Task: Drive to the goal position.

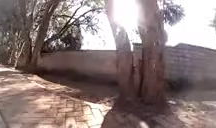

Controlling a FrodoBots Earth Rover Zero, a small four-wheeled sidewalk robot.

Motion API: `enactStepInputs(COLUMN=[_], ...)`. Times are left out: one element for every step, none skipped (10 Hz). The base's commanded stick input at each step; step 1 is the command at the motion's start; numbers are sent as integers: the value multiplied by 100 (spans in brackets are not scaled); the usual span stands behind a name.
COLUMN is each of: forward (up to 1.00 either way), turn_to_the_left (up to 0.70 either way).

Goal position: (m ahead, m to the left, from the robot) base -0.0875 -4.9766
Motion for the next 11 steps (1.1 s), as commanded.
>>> enactStepInputs(forward=[0, 0, 0, 0, 0, 0, 0, 0, 0, 0, 0], turn_to_the_left=[-100, -100, -100, -100, -100, -100, -100, -100, -100, -100, -100])
